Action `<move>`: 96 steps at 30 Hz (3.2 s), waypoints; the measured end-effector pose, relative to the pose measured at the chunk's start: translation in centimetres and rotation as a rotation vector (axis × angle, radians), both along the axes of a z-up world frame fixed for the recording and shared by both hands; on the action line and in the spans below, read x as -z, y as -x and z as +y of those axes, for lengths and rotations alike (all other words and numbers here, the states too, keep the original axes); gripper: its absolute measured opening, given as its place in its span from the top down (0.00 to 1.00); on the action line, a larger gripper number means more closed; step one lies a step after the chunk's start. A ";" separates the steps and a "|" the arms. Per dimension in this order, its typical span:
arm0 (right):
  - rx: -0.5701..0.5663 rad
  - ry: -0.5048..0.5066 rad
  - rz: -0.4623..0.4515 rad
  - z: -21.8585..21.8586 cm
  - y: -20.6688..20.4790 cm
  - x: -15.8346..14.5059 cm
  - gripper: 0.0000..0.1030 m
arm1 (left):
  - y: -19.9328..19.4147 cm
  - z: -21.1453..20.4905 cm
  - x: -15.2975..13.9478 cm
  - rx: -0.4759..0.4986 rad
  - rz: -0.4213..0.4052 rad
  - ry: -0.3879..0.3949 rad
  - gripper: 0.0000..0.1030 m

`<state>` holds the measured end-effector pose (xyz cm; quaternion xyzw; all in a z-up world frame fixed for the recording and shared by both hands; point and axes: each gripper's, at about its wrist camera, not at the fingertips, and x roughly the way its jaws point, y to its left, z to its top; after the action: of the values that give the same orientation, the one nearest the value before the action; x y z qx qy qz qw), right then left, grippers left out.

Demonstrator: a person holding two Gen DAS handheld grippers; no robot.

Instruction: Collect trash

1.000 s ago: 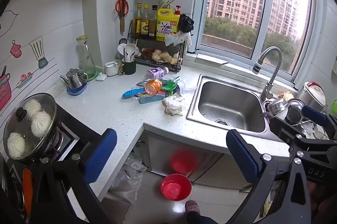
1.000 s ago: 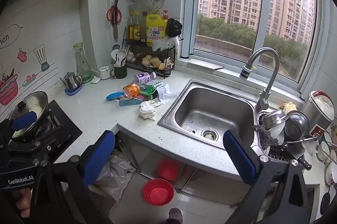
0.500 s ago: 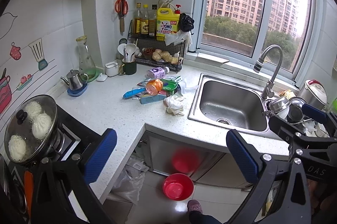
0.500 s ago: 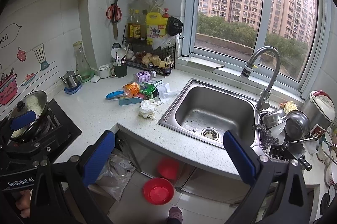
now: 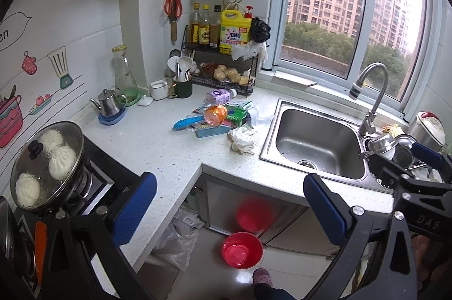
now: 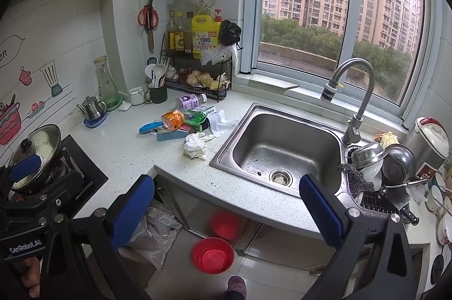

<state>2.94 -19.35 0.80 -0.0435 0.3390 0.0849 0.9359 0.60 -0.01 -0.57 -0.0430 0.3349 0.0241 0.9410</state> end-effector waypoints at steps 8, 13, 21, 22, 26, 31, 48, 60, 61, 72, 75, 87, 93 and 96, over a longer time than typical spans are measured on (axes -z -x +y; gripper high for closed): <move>0.002 0.005 0.009 -0.1 -0.1 0.2 0.01 | 0.1 0.1 0.2 -0.032 0.015 -0.001 0.00; 0.005 0.004 0.014 -0.2 0.0 0.3 0.01 | 0.1 0.2 0.1 -0.033 0.010 0.002 0.00; 0.010 0.006 0.025 -0.2 -0.1 0.5 0.01 | -0.1 0.0 0.2 -0.032 0.015 -0.011 0.00; 0.011 0.007 0.027 -0.2 -0.1 0.5 0.01 | 0.0 0.0 0.1 -0.032 0.013 -0.012 0.00; 0.010 0.008 0.032 -0.2 -0.1 0.6 0.01 | -0.1 0.2 0.1 -0.032 0.019 -0.006 0.00; 0.010 0.009 0.032 -0.3 -0.1 0.6 0.01 | 0.0 0.4 0.1 -0.029 0.022 -0.005 0.00; 0.022 0.151 0.056 -0.7 -3.5 1.5 0.01 | -4.7 -1.1 0.2 0.037 -0.004 -0.094 0.00; -0.069 0.040 0.099 -2.4 -13.4 2.4 0.01 | -14.0 -0.7 0.9 0.001 0.054 -0.186 0.00; -0.080 0.045 0.094 -2.2 -14.1 2.4 0.01 | -14.7 -0.4 1.0 -0.018 0.065 -0.194 0.00; -0.361 0.046 0.179 4.2 -22.1 5.0 0.01 | -22.4 6.1 3.3 -0.039 0.254 -0.112 0.00; -0.445 0.059 0.222 7.6 -24.6 6.6 0.01 | -24.8 8.5 4.6 -0.026 0.289 -0.070 0.00; -0.577 0.128 0.396 17.3 -33.5 14.9 0.01 | -33.6 14.0 13.1 0.064 0.453 -0.098 0.00; -0.635 0.185 0.441 19.9 -35.7 17.8 0.04 | -36.0 16.3 16.2 0.065 0.524 -0.048 0.00; -0.666 0.228 0.440 21.3 -36.0 18.4 0.05 | -36.7 16.8 16.7 0.086 0.532 -0.067 0.00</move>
<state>38.95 1.90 -17.56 -0.2351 0.5057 0.3524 0.7516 37.31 16.78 -17.29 0.0101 0.5710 0.0055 0.8208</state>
